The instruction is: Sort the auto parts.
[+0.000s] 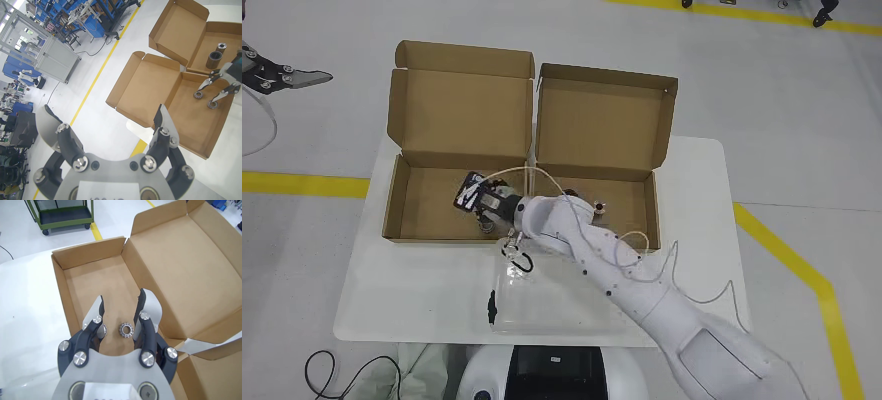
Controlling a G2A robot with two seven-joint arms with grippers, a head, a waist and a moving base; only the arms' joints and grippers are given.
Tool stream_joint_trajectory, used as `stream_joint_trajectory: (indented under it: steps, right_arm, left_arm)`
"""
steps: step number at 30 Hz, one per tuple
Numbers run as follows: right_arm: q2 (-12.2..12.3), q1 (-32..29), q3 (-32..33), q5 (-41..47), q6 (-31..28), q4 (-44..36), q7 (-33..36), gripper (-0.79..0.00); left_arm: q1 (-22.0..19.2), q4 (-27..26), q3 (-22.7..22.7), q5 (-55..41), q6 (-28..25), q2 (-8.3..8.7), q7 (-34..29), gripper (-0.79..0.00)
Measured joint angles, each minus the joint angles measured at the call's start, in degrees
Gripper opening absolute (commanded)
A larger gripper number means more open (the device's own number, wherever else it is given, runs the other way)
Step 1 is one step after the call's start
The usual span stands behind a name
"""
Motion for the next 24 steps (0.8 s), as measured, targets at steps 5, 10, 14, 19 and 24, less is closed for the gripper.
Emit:
stream_joint_trajectory:
  steps: [5,10,14,19,24]
  right_arm:
    - [3.48,-8.63,5.49,-4.03,-2.54,-12.91,3.2,-0.456]
    - [6.12,-16.85,11.19,-7.0,-3.56,-21.87,2.7,-0.437]
    - [7.79,-22.41,15.25,-9.31,-4.48,-26.69,0.19,-0.262]
    - [9.47,-27.86,19.83,-11.73,-5.36,-31.46,-2.66,0.0]
    - [10.73,-32.81,23.56,-13.33,-4.63,-35.45,-5.34,0.0]
  left_arm:
    - [0.0,0.0,0.0,0.0,0.0,0.0,0.0,0.0]
    - [0.0,0.0,0.0,0.0,0.0,0.0,0.0,0.0]
    - [0.0,0.0,0.0,0.0,0.0,0.0,0.0,0.0]
    - [0.0,0.0,0.0,0.0,0.0,0.0,0.0,0.0]
    - [0.0,0.0,0.0,0.0,0.0,0.0,0.0,0.0]
